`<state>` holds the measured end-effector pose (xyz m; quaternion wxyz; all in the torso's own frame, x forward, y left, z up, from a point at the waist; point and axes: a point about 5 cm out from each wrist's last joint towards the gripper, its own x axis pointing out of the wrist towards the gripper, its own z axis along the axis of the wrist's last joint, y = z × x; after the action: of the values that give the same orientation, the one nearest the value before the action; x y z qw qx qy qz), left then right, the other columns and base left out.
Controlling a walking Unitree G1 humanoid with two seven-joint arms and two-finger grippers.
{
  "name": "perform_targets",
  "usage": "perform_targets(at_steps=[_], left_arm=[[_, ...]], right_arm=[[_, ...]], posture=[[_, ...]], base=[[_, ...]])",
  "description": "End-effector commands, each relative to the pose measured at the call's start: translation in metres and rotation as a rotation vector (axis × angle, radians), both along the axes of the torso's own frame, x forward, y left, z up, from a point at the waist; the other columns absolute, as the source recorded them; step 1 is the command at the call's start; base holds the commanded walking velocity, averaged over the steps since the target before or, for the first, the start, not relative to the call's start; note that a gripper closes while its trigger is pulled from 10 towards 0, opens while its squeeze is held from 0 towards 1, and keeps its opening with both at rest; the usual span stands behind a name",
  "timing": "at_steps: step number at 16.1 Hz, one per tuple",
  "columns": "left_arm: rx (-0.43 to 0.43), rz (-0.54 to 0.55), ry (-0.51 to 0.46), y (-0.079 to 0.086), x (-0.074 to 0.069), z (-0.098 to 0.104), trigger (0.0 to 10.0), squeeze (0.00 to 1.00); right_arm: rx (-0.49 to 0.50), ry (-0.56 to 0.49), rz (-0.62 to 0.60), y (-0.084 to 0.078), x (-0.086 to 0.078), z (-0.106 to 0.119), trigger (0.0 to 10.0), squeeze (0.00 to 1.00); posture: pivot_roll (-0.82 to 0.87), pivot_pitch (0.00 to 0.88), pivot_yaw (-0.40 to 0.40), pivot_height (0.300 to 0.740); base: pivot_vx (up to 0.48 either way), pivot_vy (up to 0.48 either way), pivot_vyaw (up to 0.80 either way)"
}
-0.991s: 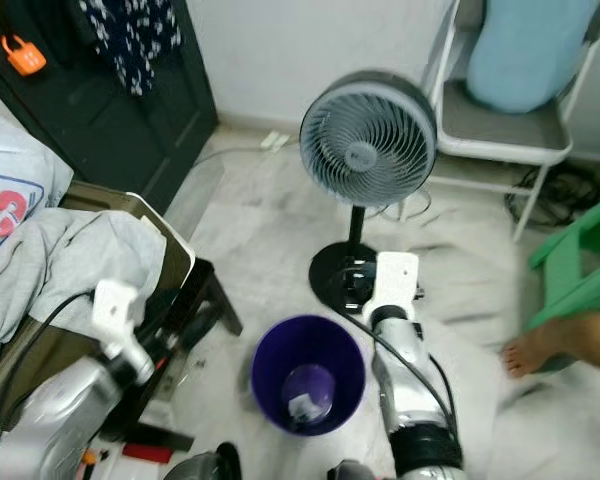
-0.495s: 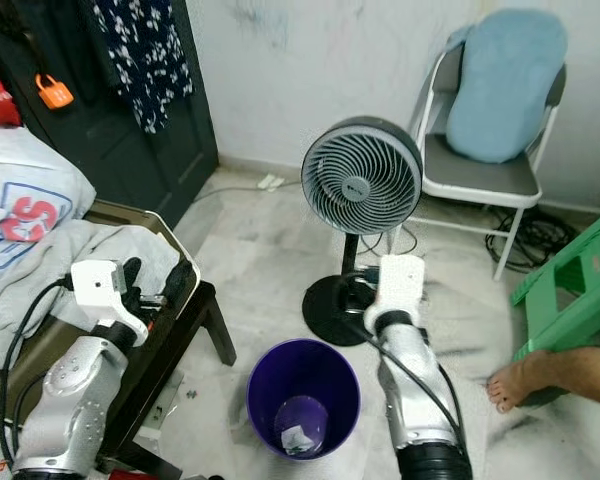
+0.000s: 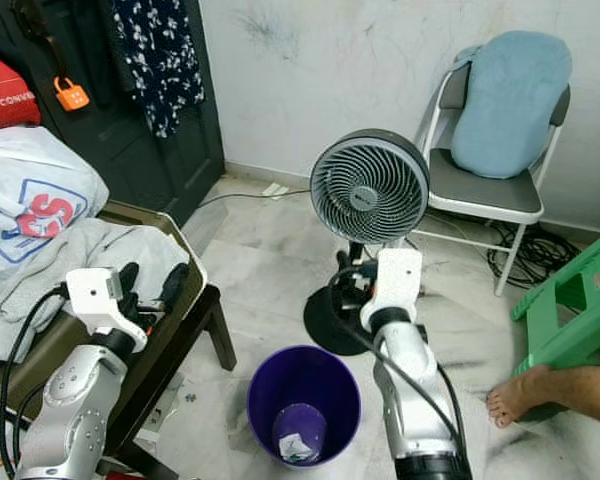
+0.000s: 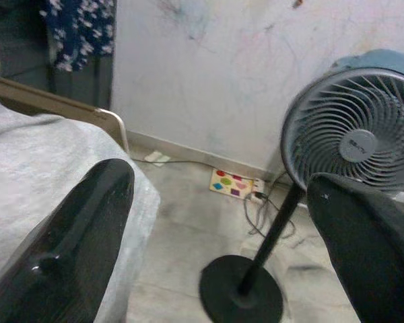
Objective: Clean up the room
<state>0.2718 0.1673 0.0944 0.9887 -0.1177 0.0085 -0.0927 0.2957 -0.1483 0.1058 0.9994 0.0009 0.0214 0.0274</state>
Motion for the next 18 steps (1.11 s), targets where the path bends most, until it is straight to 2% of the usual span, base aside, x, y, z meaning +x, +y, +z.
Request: perform_targets(at_steps=[1, 4, 8, 18], left_arm=[[-0.011, -0.02, 0.012, -0.002, 0.0, 0.0, 10.0, 0.0], [-0.021, -0.022, 0.006, -0.004, 0.004, 0.001, 10.0, 0.0], [-0.028, 0.013, 0.0, 0.0, 0.002, 0.002, 10.0, 0.0], [-0.036, 0.007, -0.001, -0.004, 0.006, 0.002, 10.0, 0.0]], right_arm=[[-0.014, -0.045, 0.026, 0.003, 0.0, 0.011, 10.0, 0.0], [-0.065, -0.082, 0.06, 0.007, 0.003, 0.018, 10.0, 0.0], [-0.077, -0.097, 0.088, 0.012, 0.005, 0.022, 10.0, 0.0], [-0.077, -0.096, 0.096, 0.013, 0.006, 0.023, 10.0, 0.0]], posture=[[-0.16, 0.0, 0.022, 0.74], [-0.16, 0.003, 0.01, 0.74], [-0.15, 0.006, -0.004, 0.74], [-0.16, 0.01, -0.008, 0.74]], base=[[0.0, 0.0, 0.0], [0.0, 0.0, 0.0], [0.0, 0.0, 0.79], [0.0, 0.0, 0.79]])
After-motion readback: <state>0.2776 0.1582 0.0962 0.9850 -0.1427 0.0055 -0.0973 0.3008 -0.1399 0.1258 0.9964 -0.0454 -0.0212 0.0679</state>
